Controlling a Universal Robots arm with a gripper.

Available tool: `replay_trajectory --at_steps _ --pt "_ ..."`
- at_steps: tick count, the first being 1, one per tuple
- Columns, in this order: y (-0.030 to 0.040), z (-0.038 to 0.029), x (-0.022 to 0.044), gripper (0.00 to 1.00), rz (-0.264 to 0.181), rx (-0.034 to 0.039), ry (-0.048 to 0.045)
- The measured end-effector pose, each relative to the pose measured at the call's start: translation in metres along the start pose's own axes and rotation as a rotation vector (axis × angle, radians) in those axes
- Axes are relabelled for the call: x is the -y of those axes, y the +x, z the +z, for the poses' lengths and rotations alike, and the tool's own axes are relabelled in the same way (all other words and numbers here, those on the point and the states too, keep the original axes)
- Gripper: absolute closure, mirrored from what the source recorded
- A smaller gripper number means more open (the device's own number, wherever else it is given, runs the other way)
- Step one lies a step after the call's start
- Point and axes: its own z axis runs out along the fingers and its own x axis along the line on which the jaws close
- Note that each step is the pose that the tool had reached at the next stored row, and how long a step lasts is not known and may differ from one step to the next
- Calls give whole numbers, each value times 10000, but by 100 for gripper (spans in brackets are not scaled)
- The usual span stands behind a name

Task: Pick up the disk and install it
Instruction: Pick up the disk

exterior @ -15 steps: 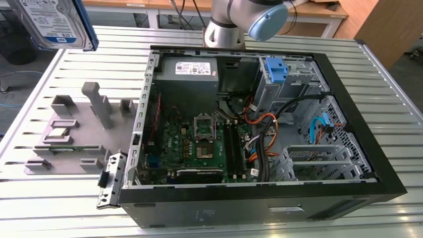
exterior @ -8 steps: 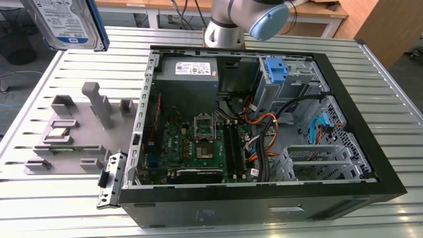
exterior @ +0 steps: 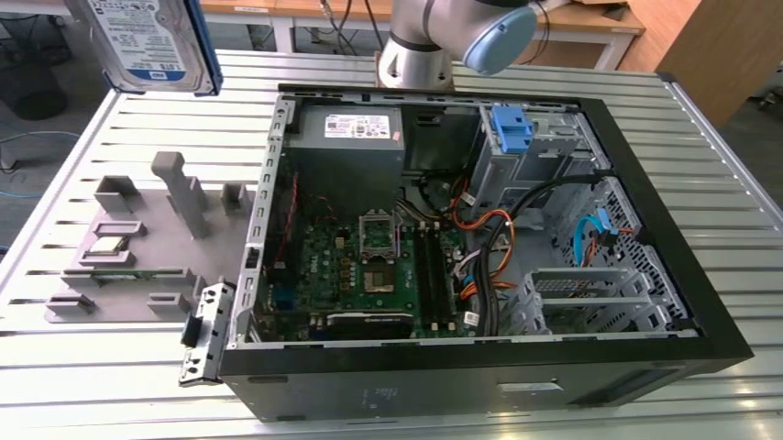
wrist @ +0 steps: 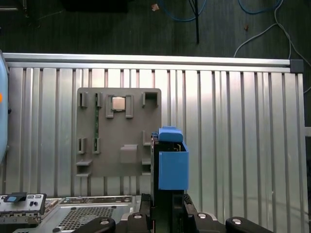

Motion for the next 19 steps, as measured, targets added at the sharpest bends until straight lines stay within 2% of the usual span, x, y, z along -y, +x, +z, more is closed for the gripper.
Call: replay_trajectory --at_steps 19 --pt "-1 -1 55 65 1 1 1"
